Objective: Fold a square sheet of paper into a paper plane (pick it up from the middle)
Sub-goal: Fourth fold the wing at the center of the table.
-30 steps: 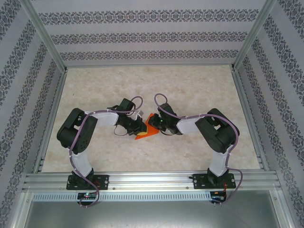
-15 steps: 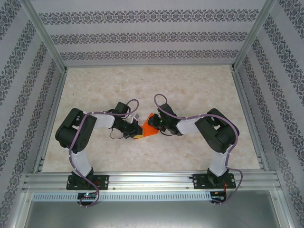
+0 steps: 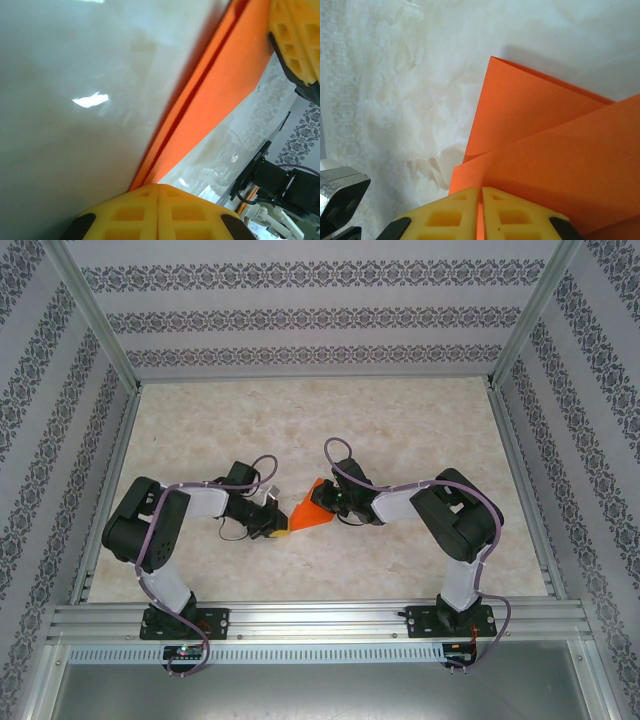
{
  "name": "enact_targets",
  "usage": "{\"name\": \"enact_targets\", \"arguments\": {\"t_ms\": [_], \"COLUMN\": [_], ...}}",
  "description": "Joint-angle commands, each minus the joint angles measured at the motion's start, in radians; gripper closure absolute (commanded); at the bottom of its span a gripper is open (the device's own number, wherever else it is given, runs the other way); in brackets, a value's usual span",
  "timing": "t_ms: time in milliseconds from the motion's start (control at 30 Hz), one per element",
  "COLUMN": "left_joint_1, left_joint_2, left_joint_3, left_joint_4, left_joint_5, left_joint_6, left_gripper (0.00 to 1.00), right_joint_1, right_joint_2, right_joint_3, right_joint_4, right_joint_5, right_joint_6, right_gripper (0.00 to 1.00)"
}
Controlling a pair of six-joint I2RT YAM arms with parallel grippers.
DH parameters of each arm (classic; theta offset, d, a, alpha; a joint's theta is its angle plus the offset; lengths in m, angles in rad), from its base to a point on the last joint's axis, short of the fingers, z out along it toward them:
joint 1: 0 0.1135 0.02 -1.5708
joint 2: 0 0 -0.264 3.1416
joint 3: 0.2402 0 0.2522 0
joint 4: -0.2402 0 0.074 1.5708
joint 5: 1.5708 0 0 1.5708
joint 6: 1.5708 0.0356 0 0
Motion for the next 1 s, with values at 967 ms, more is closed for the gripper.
{"name": "enact_targets", "arguments": {"t_ms": [967], "left_joint_1": [-0.088], "left_joint_2": [-0.309], "left_joint_3": [0.037], "left_joint_4": [-0.207], "left_joint_5": [-0.235], "left_joint_6": [-0.007], "left_gripper": [0.68], "right_joint_1": [0.078], "right_joint_2": [-0.096], "right_joint_3": [0.087], "right_joint_4": [-0.501], "right_joint_5": [-0.062], "right_joint_6": [-0.506], "right_gripper": [0.83]}}
